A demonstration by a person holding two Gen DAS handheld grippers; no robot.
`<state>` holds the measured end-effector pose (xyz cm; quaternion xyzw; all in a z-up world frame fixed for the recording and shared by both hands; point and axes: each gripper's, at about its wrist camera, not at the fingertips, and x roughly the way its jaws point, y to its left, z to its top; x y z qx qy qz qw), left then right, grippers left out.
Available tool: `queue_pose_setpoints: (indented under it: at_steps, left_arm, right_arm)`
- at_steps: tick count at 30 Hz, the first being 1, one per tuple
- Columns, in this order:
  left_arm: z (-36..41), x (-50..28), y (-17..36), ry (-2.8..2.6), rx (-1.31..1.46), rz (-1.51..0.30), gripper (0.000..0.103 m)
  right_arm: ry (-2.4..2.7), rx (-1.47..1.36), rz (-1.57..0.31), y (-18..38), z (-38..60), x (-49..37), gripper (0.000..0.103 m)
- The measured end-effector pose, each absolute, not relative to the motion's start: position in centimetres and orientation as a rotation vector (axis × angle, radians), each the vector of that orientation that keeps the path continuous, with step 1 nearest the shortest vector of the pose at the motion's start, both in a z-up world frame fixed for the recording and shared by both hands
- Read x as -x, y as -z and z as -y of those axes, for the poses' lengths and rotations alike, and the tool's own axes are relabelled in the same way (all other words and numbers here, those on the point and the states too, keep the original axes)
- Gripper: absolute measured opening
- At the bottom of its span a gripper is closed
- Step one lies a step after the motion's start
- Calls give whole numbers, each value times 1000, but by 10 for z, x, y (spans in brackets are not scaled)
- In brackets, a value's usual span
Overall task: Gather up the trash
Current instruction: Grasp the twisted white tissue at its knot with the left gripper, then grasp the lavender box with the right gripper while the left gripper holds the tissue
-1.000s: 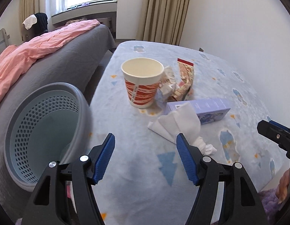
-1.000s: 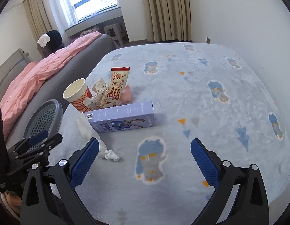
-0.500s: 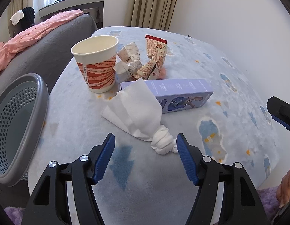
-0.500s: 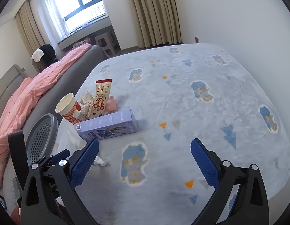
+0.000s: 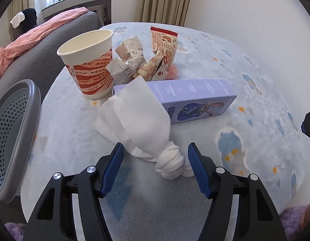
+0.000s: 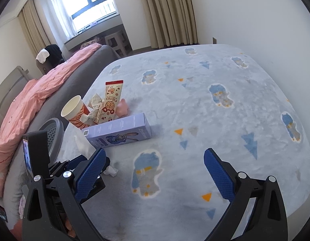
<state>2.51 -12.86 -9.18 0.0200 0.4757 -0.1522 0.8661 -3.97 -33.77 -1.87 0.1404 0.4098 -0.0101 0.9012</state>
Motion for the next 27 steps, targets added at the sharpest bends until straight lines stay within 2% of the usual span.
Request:
queue_pose_setpoints:
  at_steps: [2,4,6,19,27]
  left_arm:
    - [132,-25,93,324,-53,-997,52]
    - [132,-24,93,342,-52,-999,35]
    - [132,-23,93,357,-45,-1002,28]
    - [99,0,65,346,-81,-920,27]
    - [58,-2,40,257,-31,-846,27]
  right_arm:
    - [25,-289,-850,19,338,39,96]
    - [30,-287,-851,20,338,39,96]
    - [30,-280,-852,21,337,38,96]
    - [-116,-215,-920,31,321,9,96]
    - [-286,29,-921,27,287,-33,96]
